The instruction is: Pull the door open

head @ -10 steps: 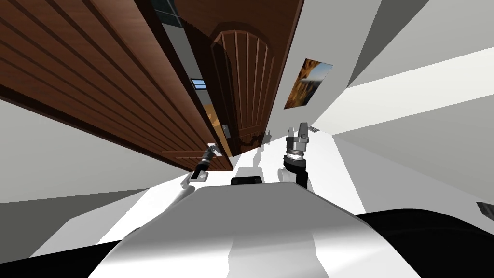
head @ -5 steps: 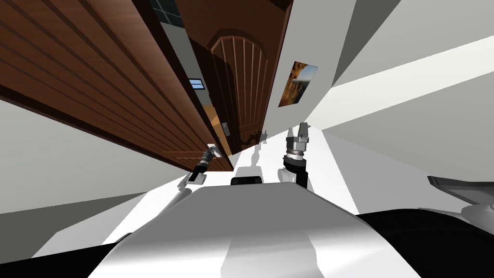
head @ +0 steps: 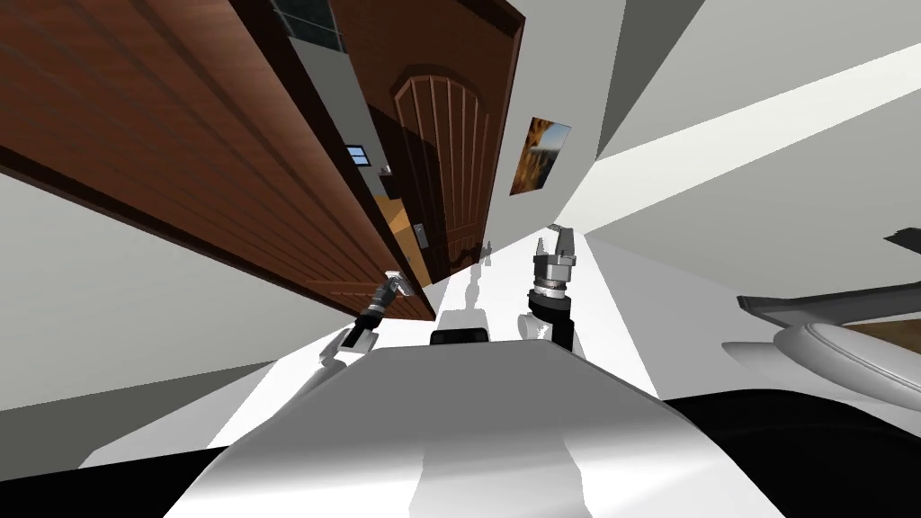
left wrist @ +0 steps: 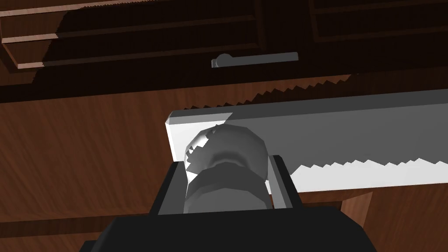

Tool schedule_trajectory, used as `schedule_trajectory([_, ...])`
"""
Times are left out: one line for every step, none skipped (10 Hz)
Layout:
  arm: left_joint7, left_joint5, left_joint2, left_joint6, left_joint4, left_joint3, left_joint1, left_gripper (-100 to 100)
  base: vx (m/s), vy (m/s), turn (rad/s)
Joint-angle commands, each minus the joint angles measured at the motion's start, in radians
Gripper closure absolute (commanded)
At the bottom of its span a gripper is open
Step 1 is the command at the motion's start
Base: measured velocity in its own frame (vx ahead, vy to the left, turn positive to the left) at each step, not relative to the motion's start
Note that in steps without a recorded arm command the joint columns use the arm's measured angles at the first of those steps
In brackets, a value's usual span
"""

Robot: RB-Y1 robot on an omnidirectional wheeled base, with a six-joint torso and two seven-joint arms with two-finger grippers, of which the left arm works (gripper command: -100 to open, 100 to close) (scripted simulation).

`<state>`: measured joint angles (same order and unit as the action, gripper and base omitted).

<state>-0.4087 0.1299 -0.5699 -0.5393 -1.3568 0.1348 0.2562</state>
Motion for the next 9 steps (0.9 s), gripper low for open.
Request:
schedule_trajectory([-0.017,0.002,-0.026,-0.03,-0.003,0.008,0.019,100,-0.206,0.082,-0.115])
schedule_trajectory([-0.024,0.002,-0.036,-0.04,-0.006,0.012,0.027,100,-0.206,0.108,-0.091])
schedule_trajectory([-0.017,0.0,-0.026,-0.027,-0.005,0.014,0.022,100,-0.094,0.045,-0.027])
schedule_trajectory([-0.03,-0.001,-0.043,-0.053,0.0,0.025,0.034,100,-0.171,0.048,-0.147])
schedule_trajectory([-0.033,-0.001,-0.048,-0.06,0.001,0.026,0.037,100,-0.201,0.087,-0.158])
schedule_trajectory([-0.04,-0.001,-0.058,-0.074,0.003,0.03,0.042,100,-0.184,0.118,-0.127])
schedule_trajectory([-0.048,-0.001,-0.07,-0.089,0.005,0.033,0.048,100,-0.19,0.116,-0.15])
schedule_trajectory([-0.055,-0.001,-0.081,-0.105,0.008,0.037,0.054,100,-0.194,0.104,-0.15])
schedule_trajectory([-0.063,-0.001,-0.093,-0.121,0.01,0.041,0.06,100,-0.196,0.099,-0.144])
